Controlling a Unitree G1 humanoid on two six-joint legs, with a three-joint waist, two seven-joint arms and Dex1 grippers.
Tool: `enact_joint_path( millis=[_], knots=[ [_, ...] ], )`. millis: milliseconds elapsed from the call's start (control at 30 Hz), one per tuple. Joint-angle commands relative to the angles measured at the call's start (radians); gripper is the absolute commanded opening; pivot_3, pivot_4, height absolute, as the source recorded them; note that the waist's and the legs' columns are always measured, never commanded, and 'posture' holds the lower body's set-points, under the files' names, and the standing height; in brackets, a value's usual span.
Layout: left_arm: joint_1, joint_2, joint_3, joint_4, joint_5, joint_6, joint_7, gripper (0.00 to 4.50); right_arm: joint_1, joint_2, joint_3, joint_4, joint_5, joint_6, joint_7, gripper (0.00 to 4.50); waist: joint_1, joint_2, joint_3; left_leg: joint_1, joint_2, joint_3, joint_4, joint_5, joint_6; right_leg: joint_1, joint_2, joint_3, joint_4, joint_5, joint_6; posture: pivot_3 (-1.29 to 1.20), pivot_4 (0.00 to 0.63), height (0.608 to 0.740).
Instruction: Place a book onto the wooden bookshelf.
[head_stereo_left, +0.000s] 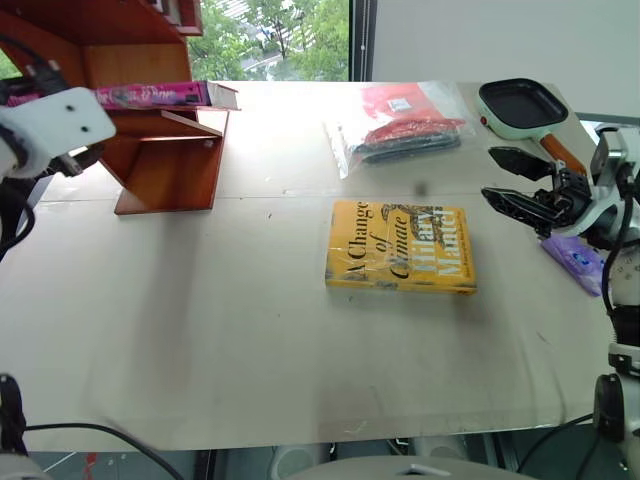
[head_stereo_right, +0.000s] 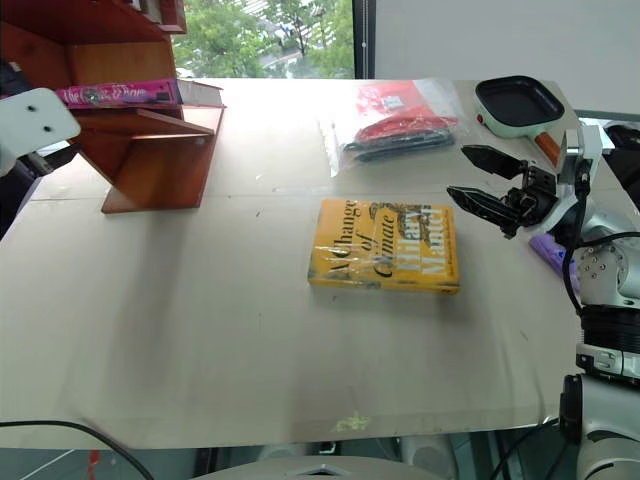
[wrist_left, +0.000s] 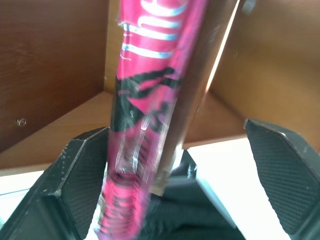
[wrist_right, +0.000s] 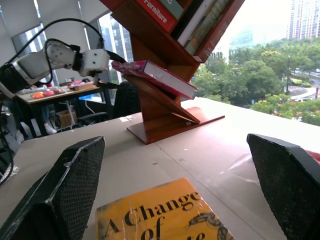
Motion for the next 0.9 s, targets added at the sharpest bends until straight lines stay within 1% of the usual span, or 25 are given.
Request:
enact_joint_path(
  millis=[33,133,233,267,300,333,367,400,433,500,533,567,600,667,700,733,800,833,900],
  knots=[
    [0.005,-0.075,0.26,-0.234,-0.107,0.135,0.044,4.46,0.072,-0.031,-0.085,-0.062,0.027,-0.01,-0.017,4.5,0.006,-0.001,0.0,0.0,0.0,-0.001,0.0,0.0,0.0,0.0,0.0,-0.001,0.0,0.0,0.0,0.0,0.15,0.74],
    [-0.014,-0.137,0.343,-0.32,-0.164,0.191,0.091,4.46,0.135,-0.032,-0.111,-0.094,0.042,0.004,-0.042,4.5,0.011,-0.002,-0.001,-0.002,0.0,-0.004,0.003,0.0,0.0,0.001,0.0,-0.004,0.0,0.0,0.0,0.0,0.15,0.74],
    [-0.086,-0.206,0.382,-0.331,-0.267,0.204,0.151,4.46,0.202,-0.032,-0.12,-0.126,0.031,-0.003,-0.053,4.5,0.015,-0.001,-0.002,0.003,-0.001,-0.003,0.003,0.0,0.0,0.003,-0.001,-0.002,0.0,0.0,0.0,0.0,0.15,0.74],
    [-0.103,-0.279,0.391,-0.377,-0.411,0.259,0.111,4.46,0.231,-0.031,-0.123,-0.133,0.021,-0.014,-0.057,4.5,0.02,-0.001,-0.003,0.004,-0.001,-0.003,0.003,0.0,-0.001,0.004,-0.001,-0.001,0.0,0.0,0.0,0.0,0.15,0.74],
    [-0.11,-0.329,0.397,-0.415,-0.518,0.305,0.078,4.46,0.252,-0.031,-0.125,-0.14,0.016,-0.021,-0.059,4.5,0.025,0.001,-0.006,0.005,-0.001,-0.003,0.003,0.0,-0.001,0.004,-0.001,-0.001,0.001,0.0,0.0,0.0,0.15,0.74],
    [-0.059,-0.38,0.397,-0.48,-0.645,0.4,0.021,4.46,0.285,-0.032,-0.122,-0.143,-0.003,-0.043,-0.05,4.5,0.026,0.001,-0.007,0.006,-0.001,-0.002,0.004,0.0,-0.001,0.005,-0.001,0.0,0.002,0.0,0.0,0.0,0.15,0.74],
    [-0.015,-0.408,0.397,-0.525,-0.727,0.468,-0.014,4.46,0.307,-0.034,-0.118,-0.144,-0.015,-0.058,-0.044,4.5,0.026,0.001,-0.008,0.005,-0.001,-0.002,0.006,0.0,-0.001,0.005,-0.001,0.0,0.003,0.0,0.0,0.0,0.15,0.74],
    [0.079,-0.427,0.382,-0.585,-0.797,0.517,-0.062,4.46,0.339,-0.036,-0.11,-0.137,-0.043,-0.093,-0.026,4.5,0.023,0.001,-0.009,0.005,-0.001,-0.002,0.007,0.0,-0.001,0.005,-0.001,0.0,0.003,0.0,0.0,0.0,0.15,0.74],
    [0.232,-0.454,0.346,-0.661,-0.866,0.587,-0.107,4.46,0.382,-0.029,-0.104,-0.119,-0.085,-0.144,-0.026,4.5,0.022,0.001,-0.009,0.005,-0.001,-0.002,0.007,0.0,-0.001,0.005,-0.001,0.001,0.003,0.0,0.0,0.0,0.15,0.74],
    [0.449,-0.514,0.291,-0.737,-0.935,0.627,-0.143,4.46,0.45,-0.015,-0.095,-0.089,-0.163,-0.237,-0.046,4.5,0.009,0.002,-0.011,0.005,-0.001,-0.002,0.006,0.0,-0.001,0.005,0.0,0.003,0.002,0.0,0.0,0.0,0.15,0.74],
    [0.52,-0.566,0.26,-0.732,-0.945,0.615,-0.126,4.46,0.481,0.0,-0.093,-0.077,-0.203,-0.29,-0.075,4.5,0.004,0.002,-0.011,0.006,-0.001,-0.002,0.006,0.0,-0.001,0.005,0.0,0.005,0.002,0.0,0.0,0.0,0.15,0.74],
    [0.581,-0.598,0.216,-0.721,-0.902,0.558,-0.107,4.46,0.506,0.014,-0.093,-0.071,-0.236,-0.337,-0.104,4.5,0.003,0.001,-0.011,0.006,-0.001,-0.002,0.004,0.0,-0.001,0.005,0.0,0.005,0.0,0.0,0.0,0.0,0.15,0.74],
    [0.646,-0.62,0.161,-0.713,-0.855,0.513,-0.099,4.46,0.531,0.03,-0.093,-0.063,-0.268,-0.384,-0.132,4.5,0.003,-0.001,-0.011,0.005,-0.001,-0.002,0.004,0.0,-0.001,0.004,0.0,0.005,0.0,0.0,0.0,0.0,0.15,0.74],
    [0.723,-0.653,0.1,-0.697,-0.811,0.461,-0.077,4.46,0.57,0.052,-0.095,-0.056,-0.306,-0.434,-0.173,4.5,0.005,0.002,-0.013,0.007,-0.001,-0.003,0.002,0.0,-0.001,0.004,0.001,0.005,0.0,0.0,-0.001,0.0,0.15,0.74],
    [0.752,-0.661,0.062,-0.69,-0.766,0.419,-0.056,4.46,0.592,0.061,-0.098,-0.054,-0.316,-0.457,-0.185,4.5,0.006,0.003,-0.014,0.009,-0.001,-0.002,0.001,0.0,-0.002,0.005,0.001,0.006,0.001,0.0,-0.001,0.0,0.15,0.74],
    [0.766,-0.673,0.042,-0.686,-0.748,0.393,-0.037,4.46,0.609,0.067,-0.099,-0.053,-0.321,-0.474,-0.193,4.5,0.009,0.004,-0.014,0.011,-0.001,-0.002,0.0,0.0,-0.002,0.007,0.0,0.006,0.0,0.001,-0.002,0.0,0.15,0.74],
    [0.775,-0.711,0.002,-0.67,-0.719,0.355,0.014,4.46,0.643,0.074,-0.094,-0.052,-0.339,-0.51,-0.208,4.5,0.019,0.005,-0.014,0.026,-0.001,-0.001,-0.004,0.0,-0.002,0.02,0.0,0.007,-0.001,0.001,-0.003,0.0,0.15,0.74],
    [0.781,-0.723,-0.021,-0.668,-0.713,0.342,0.023,4.46,0.654,0.075,-0.089,-0.05,-0.345,-0.521,-0.215,4.5,0.024,0.005,-0.014,0.029,0.0,-0.001,-0.004,-0.001,0.0,0.023,0.0,0.007,-0.001,-0.001,-0.007,0.0,0.15,0.74],
    [0.794,-0.738,-0.054,-0.672,-0.714,0.333,0.033,4.46,0.666,0.073,-0.082,-0.049,-0.347,-0.535,-0.218,4.5,0.025,0.004,-0.015,0.029,0.0,-0.001,-0.004,-0.002,0.003,0.023,0.0,0.007,-0.001,-0.002,-0.007,0.0,0.15,0.74]
  ],
)
